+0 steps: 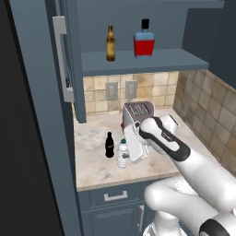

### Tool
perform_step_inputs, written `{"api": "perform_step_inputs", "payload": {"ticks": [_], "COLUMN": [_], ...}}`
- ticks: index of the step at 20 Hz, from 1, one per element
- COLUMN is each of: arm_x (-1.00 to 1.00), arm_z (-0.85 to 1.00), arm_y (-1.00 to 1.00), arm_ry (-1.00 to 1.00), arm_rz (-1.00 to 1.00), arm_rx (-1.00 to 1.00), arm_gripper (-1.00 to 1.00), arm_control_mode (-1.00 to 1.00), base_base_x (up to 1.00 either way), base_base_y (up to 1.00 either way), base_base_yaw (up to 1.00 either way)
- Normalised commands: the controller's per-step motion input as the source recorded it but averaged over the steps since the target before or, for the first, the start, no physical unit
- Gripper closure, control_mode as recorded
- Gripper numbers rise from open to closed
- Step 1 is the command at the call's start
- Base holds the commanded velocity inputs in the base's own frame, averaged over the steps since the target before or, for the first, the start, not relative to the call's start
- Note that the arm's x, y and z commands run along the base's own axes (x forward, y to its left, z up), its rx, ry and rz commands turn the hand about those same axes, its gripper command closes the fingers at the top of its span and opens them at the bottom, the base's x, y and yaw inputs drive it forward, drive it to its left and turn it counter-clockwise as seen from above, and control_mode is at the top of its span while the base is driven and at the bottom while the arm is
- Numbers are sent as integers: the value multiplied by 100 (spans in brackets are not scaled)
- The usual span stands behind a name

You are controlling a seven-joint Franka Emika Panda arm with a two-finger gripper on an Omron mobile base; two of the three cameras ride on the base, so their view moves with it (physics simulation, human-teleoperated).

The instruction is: Sort all alcoholic drinks to one cabinet, and non-alcoholic drinks to the other.

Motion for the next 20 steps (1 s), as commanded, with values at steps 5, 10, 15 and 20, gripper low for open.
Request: {"api": "perform_step_inputs", "payload": {"ticks": [5,10,15,20], "arm_x": [-23,-22,-17,-2], "arm_z": [57,46,46,35], "arm_y": [0,0,-7,-6], "arm_ry": [0,0,0,0], "arm_rz": [0,0,0,0], "arm_rx": [0,0,0,0], "arm_gripper": [100,100,100,100], "arm_control_mode": [-100,-100,-100,-100], "base_base_x": [0,0,0,0], "base_base_y": [0,0,0,0], "base_base_yaw": [0,0,0,0]}}
